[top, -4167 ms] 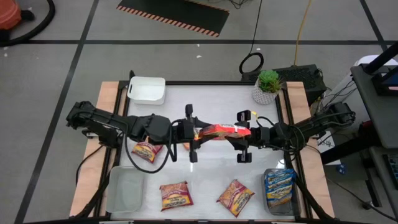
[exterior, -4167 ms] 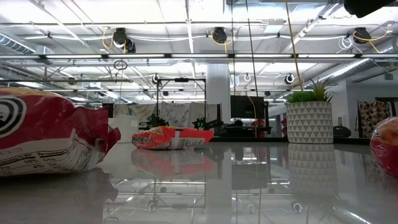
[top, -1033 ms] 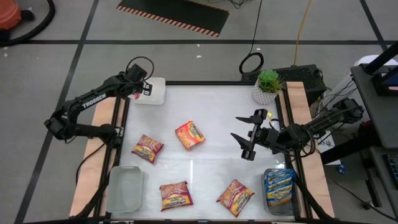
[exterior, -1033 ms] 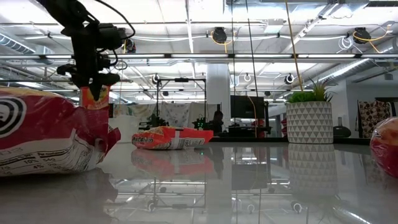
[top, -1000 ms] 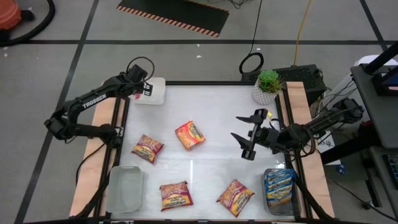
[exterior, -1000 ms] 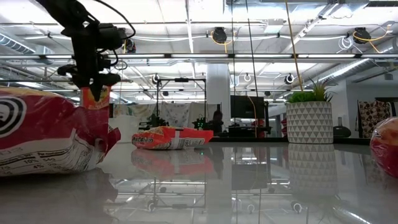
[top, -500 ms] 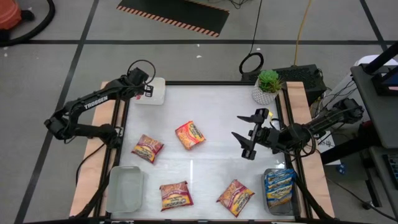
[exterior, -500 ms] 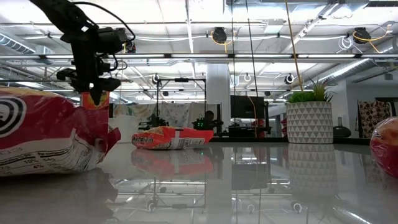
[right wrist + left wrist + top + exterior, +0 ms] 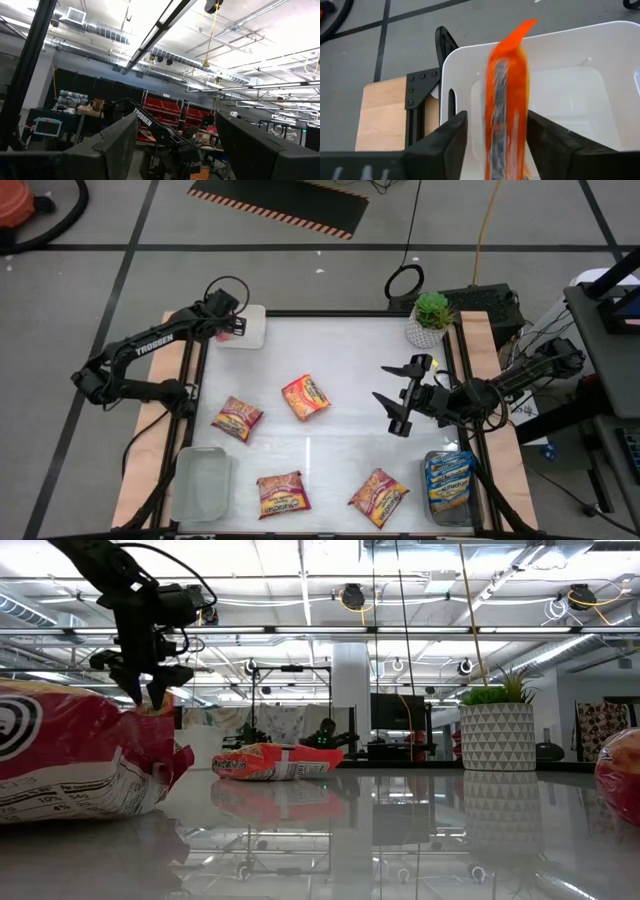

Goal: Sort Maruchan noodles
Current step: Put the bottom orange noodle pack into the white bin, then put the orange noodle pack into the white bin

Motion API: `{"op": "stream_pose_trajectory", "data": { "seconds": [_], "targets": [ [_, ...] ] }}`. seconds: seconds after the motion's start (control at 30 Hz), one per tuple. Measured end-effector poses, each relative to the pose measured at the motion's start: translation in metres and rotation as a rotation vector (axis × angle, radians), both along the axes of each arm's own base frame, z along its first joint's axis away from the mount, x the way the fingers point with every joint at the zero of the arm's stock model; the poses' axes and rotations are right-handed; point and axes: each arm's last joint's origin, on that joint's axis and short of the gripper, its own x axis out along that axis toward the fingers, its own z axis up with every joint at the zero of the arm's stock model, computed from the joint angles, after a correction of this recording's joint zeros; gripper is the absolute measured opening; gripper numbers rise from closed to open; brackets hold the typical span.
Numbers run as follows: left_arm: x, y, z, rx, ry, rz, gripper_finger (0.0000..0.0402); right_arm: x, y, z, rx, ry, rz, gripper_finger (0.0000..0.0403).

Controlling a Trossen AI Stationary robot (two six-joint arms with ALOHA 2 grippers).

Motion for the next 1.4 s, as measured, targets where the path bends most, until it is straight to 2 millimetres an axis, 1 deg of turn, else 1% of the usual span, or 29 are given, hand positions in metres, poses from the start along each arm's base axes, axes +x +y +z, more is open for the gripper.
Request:
{"op": "stream_pose_trajectory", "data": {
  "seconds": [0.13, 0.47, 0.7, 0.87, 1.03, 1.13, 1.2, 1.3, 1.4],
  "targets": [
    [0.000, 0.000, 0.000, 0.000, 0.001, 0.000, 0.0218, 0.000, 0.000, 0.000, 0.000, 0.000, 0.001, 0.0263],
    [0.000, 0.000, 0.000, 0.002, 0.038, -0.024, 0.0222, 0.000, 0.000, 0.000, 0.004, -0.001, 0.003, 0.0263],
    [0.003, -0.001, 0.000, -0.003, 0.085, -0.096, 0.0223, 0.000, 0.000, 0.000, 0.006, -0.005, 0.004, 0.0263],
    [0.009, -0.004, -0.001, -0.039, 0.039, -0.192, 0.0223, 0.000, 0.000, 0.000, 0.009, -0.005, 0.003, 0.0263],
    [0.029, -0.020, 0.000, -0.037, 0.019, -0.332, 0.0223, 0.003, -0.004, -0.005, 0.081, 0.045, -0.043, 0.0263],
    [0.045, -0.037, 0.001, -0.031, 0.011, -0.426, 0.0223, 0.008, -0.007, -0.009, 0.103, 0.094, -0.055, 0.0263],
    [0.054, -0.050, 0.001, -0.032, 0.001, -0.484, 0.0223, 0.016, -0.008, -0.008, 0.117, 0.145, -0.056, 0.0263],
    [0.068, -0.073, 0.001, -0.011, -0.002, -0.542, 0.0223, 0.033, -0.005, -0.005, 0.126, 0.293, -0.057, 0.0263],
    [0.078, -0.095, 0.003, 0.059, 0.009, -0.561, 0.0223, 0.054, -0.004, -0.006, 0.145, 0.509, -0.077, 0.0263]
  ]
}}
